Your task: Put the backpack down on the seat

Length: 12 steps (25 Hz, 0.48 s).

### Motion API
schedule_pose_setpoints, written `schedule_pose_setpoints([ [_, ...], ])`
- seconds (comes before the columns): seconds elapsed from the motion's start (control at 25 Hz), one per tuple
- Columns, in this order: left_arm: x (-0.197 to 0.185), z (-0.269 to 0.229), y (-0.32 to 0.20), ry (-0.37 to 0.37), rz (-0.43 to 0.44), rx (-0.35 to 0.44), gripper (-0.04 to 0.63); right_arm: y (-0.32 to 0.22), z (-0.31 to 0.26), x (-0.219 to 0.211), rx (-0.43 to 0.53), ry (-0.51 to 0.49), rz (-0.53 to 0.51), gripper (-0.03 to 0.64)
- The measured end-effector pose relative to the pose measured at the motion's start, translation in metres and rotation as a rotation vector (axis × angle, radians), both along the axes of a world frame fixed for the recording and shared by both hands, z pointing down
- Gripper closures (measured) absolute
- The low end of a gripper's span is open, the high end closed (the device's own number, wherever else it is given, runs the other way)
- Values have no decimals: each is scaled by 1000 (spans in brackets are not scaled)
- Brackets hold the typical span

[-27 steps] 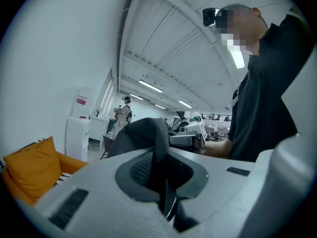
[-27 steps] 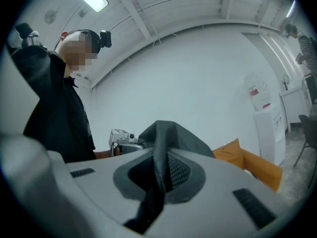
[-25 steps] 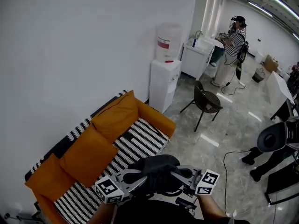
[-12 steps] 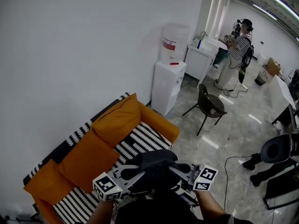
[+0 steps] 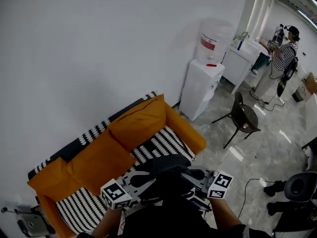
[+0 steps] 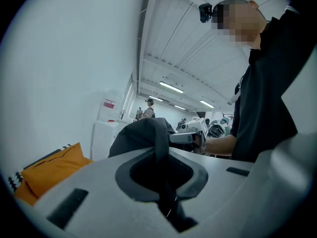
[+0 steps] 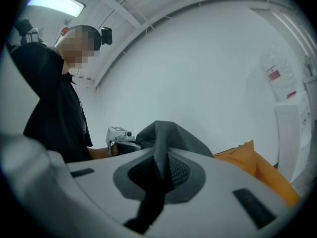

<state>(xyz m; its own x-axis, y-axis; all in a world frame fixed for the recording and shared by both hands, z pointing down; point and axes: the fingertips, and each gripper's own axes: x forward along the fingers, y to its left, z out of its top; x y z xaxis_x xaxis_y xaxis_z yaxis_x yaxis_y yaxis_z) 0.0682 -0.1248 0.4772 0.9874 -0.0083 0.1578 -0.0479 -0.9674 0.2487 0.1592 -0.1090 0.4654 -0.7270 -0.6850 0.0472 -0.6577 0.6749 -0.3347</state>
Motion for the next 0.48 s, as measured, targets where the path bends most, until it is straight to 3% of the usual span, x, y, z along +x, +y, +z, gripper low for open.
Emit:
schedule_pose_setpoints([
  [0.48, 16, 48, -87, -74, -298, -73, 561, -117, 44, 16, -58, 62, -282, 586],
])
